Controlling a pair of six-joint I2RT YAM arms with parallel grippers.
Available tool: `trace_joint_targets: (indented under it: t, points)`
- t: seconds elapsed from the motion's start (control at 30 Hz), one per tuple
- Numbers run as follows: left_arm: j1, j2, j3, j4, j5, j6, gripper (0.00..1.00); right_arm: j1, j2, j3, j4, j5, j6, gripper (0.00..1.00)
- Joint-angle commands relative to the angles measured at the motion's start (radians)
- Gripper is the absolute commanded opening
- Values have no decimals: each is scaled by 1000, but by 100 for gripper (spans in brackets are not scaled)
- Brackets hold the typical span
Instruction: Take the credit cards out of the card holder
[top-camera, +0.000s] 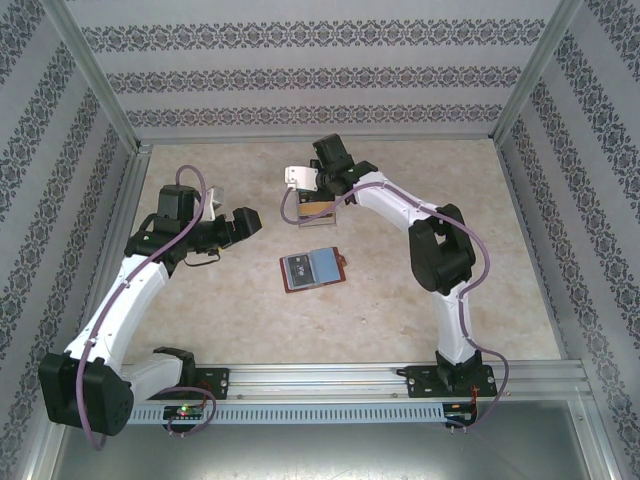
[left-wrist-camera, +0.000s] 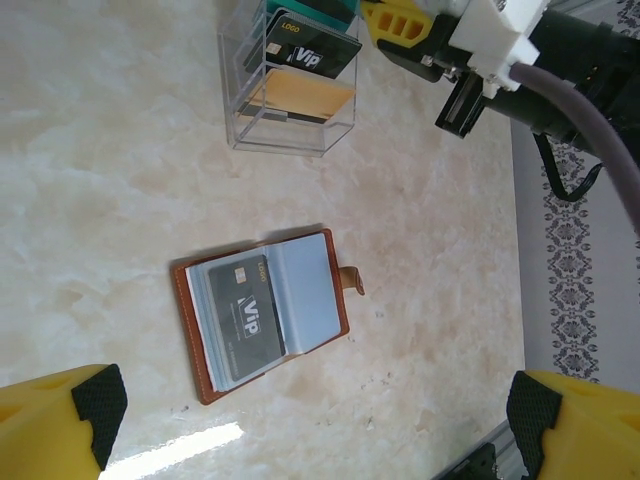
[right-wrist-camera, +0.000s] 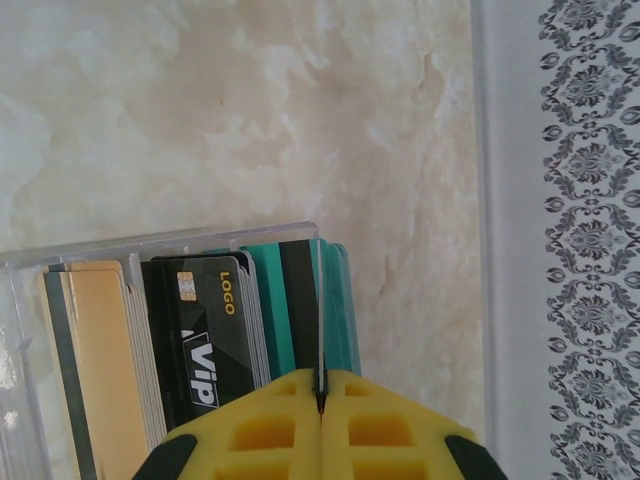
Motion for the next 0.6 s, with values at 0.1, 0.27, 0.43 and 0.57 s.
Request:
trace_joint_targets:
  t: [0.1, 0.27, 0.43, 0.57]
  points:
    - [14, 6, 19, -29, -20, 17, 100, -5, 19, 3, 15, -34, -27, 0]
    - [14, 11, 17, -24, -21, 16, 100, -9, 37, 6, 15, -42, -24, 0]
    - [15, 18, 20, -27, -22, 17, 100, -15, 51, -4, 8, -43, -16, 0]
    - [15, 25, 20, -22, -21, 16, 100, -24, 54, -15, 13, -46, -7, 0]
